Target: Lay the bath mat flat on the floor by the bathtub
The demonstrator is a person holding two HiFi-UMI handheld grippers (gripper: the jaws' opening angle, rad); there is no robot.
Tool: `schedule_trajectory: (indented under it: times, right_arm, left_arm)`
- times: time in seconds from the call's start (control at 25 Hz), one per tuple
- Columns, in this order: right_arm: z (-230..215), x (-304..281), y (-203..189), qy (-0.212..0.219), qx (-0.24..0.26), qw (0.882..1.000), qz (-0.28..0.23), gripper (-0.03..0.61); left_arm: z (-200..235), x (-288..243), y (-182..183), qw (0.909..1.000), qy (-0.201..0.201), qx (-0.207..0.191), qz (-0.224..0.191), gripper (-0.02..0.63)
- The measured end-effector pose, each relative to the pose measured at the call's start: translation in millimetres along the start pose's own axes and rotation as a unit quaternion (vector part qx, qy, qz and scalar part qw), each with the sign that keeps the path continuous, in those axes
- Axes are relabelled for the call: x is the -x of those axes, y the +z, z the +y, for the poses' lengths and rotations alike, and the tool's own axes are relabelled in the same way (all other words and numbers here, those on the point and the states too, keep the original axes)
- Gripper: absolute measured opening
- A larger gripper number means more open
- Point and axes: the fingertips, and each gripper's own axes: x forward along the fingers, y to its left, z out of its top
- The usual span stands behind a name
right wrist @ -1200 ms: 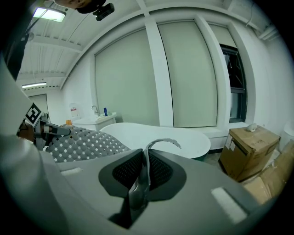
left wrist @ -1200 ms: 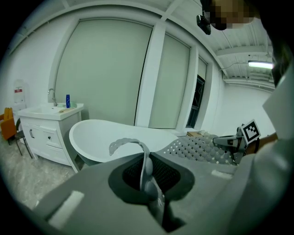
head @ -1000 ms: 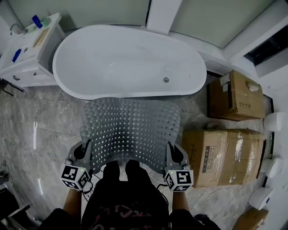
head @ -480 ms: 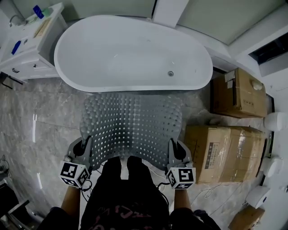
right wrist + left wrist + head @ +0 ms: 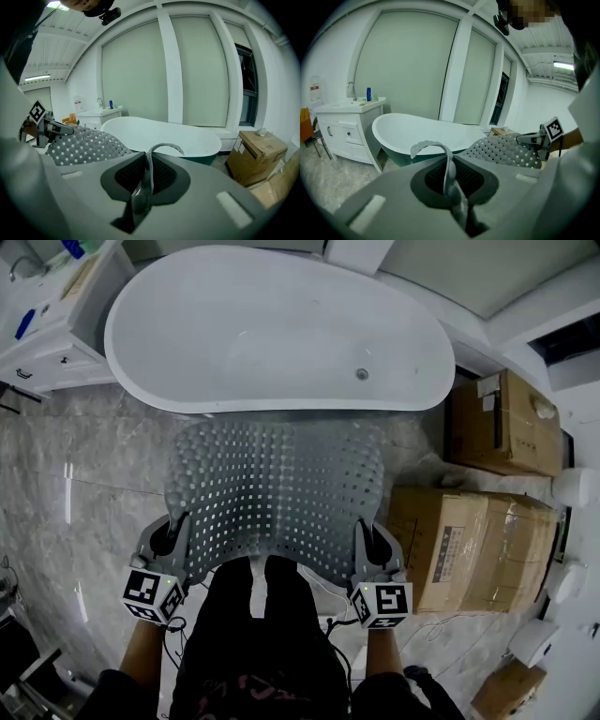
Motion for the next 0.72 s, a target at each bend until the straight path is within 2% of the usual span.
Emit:
schedule_trajectory:
  times: [0.52, 0.72]
  right_arm:
    - [3, -28, -28, -0.003, -0.004, 1.0, 0.004, 0.057]
    - [-2, -38, -41, -0.007, -0.01, 1.0, 0.007, 0.056]
  left_arm:
    - [16, -31, -30, 1.0, -0.004, -0.008, 0.005, 0.017]
    - [14, -48, -43, 0.9996, -0.011, -0.023, 0.009, 0.017]
